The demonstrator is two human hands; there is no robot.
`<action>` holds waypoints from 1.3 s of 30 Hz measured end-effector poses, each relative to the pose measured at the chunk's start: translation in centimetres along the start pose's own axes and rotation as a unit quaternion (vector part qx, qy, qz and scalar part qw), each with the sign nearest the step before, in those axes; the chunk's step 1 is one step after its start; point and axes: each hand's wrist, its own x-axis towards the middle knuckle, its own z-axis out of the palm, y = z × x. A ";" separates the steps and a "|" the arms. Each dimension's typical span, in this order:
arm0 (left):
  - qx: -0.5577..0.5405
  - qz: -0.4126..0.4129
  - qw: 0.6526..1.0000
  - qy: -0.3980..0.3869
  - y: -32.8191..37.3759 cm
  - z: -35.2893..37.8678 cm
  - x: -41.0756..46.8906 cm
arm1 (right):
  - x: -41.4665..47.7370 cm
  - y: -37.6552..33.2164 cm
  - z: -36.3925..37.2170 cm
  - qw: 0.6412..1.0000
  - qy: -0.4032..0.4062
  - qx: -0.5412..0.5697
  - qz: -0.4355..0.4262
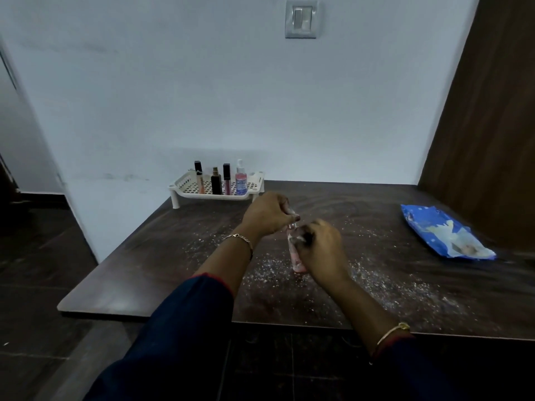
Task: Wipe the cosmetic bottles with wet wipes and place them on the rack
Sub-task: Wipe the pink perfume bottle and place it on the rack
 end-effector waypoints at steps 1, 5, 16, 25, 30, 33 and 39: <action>0.005 0.001 1.000 0.003 0.0 0.0 -0.1 | 0.2 -0.2 0.1 1.000 -0.002 -0.005 -0.006; 0.005 -0.005 1.000 0.013 -0.2 0.1 -0.2 | -0.9 -0.2 0.1 0.998 -0.007 -0.046 -0.049; 0.019 -0.019 1.000 0.007 0.9 0.2 0.0 | -2.4 0.1 -0.9 0.994 -0.092 -0.054 -0.037; 0.024 -0.009 0.999 0.034 1.4 0.6 -0.2 | -0.9 -0.8 -1.7 0.990 -0.034 -0.080 -0.111; -0.009 -0.011 1.000 0.016 0.9 0.4 -0.1 | -3.2 1.3 -1.1 0.972 -0.152 -0.150 -0.100; -0.048 -0.008 0.999 -0.002 0.9 -0.2 -0.5 | -2.4 1.3 -1.5 0.964 -0.177 -0.157 -0.119; -0.057 -0.007 0.998 -0.006 0.9 -0.8 -0.9 | 0.2 -0.2 -2.2 0.963 -0.117 -0.161 -0.181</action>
